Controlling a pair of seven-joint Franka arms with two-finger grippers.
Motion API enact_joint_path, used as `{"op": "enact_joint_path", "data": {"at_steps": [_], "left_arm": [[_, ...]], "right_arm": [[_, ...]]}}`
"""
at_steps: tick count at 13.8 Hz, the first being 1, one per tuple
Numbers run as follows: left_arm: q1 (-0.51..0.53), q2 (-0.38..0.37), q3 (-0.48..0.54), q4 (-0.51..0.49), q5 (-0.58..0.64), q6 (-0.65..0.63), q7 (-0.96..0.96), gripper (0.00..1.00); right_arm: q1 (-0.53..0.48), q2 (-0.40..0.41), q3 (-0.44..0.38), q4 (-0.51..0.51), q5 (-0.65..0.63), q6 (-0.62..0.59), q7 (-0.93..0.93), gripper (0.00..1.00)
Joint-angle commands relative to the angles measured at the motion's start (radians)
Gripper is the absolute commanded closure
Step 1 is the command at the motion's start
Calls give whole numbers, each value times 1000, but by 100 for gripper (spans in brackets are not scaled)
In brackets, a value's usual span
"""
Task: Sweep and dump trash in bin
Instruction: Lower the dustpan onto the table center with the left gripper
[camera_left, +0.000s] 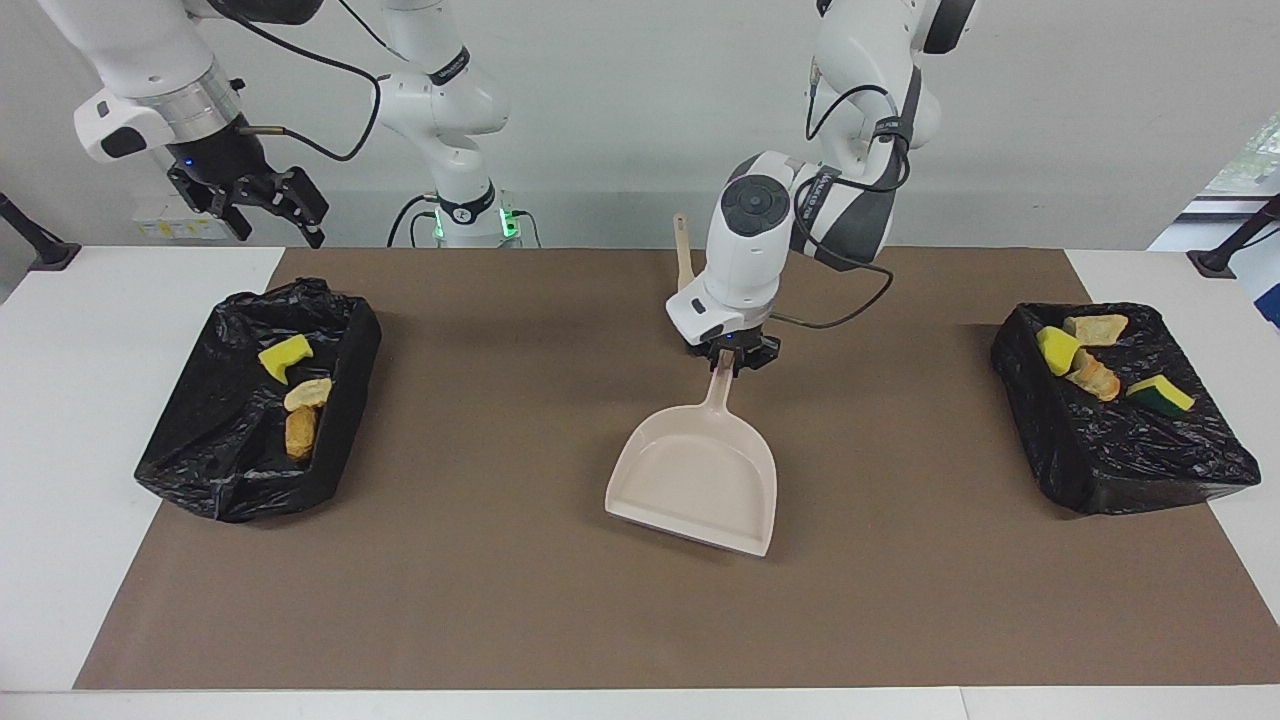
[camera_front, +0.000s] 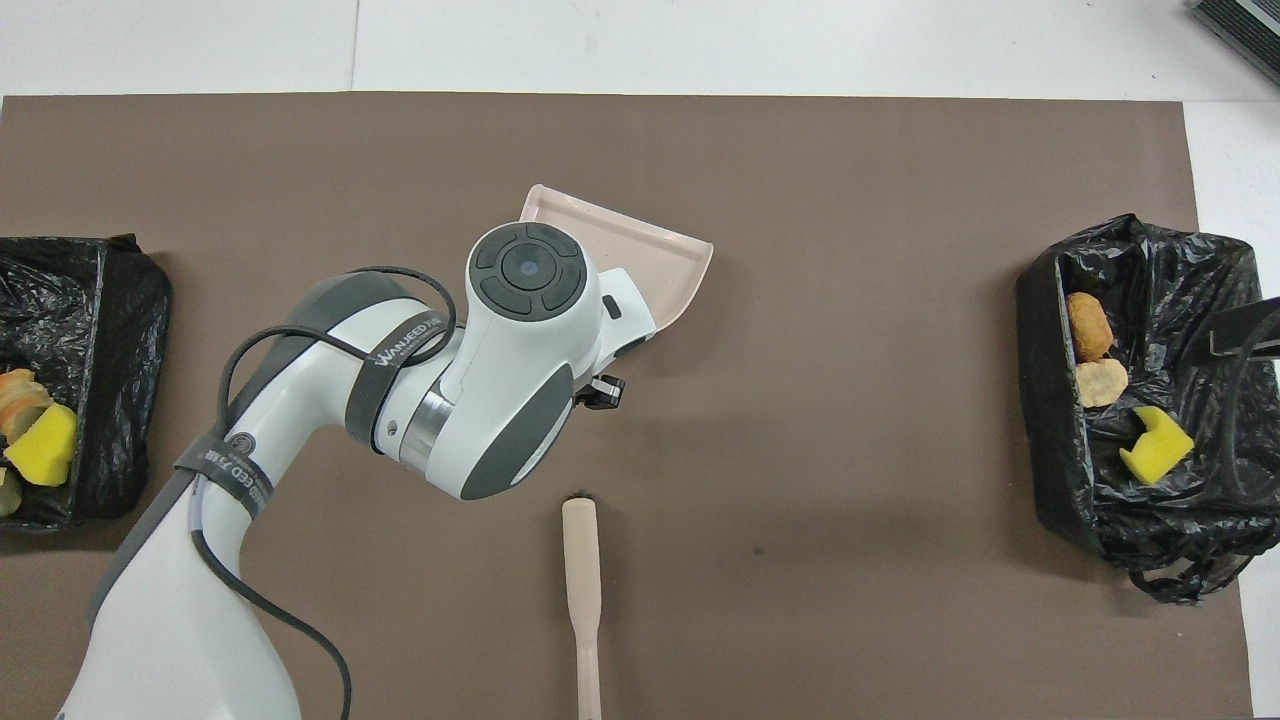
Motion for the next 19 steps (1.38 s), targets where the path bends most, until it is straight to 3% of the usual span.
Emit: {"op": "enact_joint_path", "data": {"at_steps": [1, 4, 8, 9, 11, 16, 19], "left_arm": [[-7, -2, 19, -20, -34, 45, -23, 100], [-30, -6, 18, -129, -35, 156, -173, 100], [-52, -3, 18, -143, -35, 159, -203, 96], [-46, -3, 18, -138, -35, 151, -198, 78], [-35, -22, 21, -136, -35, 141, -198, 0], [48, -141, 42, -147, -34, 12, -195, 0], [202, -221, 41, -169, -31, -73, -172, 0]], "right_arm": [[0, 4, 3, -1, 3, 7, 20, 0], [23, 5, 8, 2, -29, 28, -53, 0], [66, 33, 11, 51, -58, -12, -69, 0], [92, 33, -7, 52, -55, -12, -70, 0], [106, 33, -35, 52, -45, -9, -70, 0], [123, 35, -70, 51, -11, -19, -61, 0], [124, 33, -72, 52, -8, -38, -47, 0]]}}
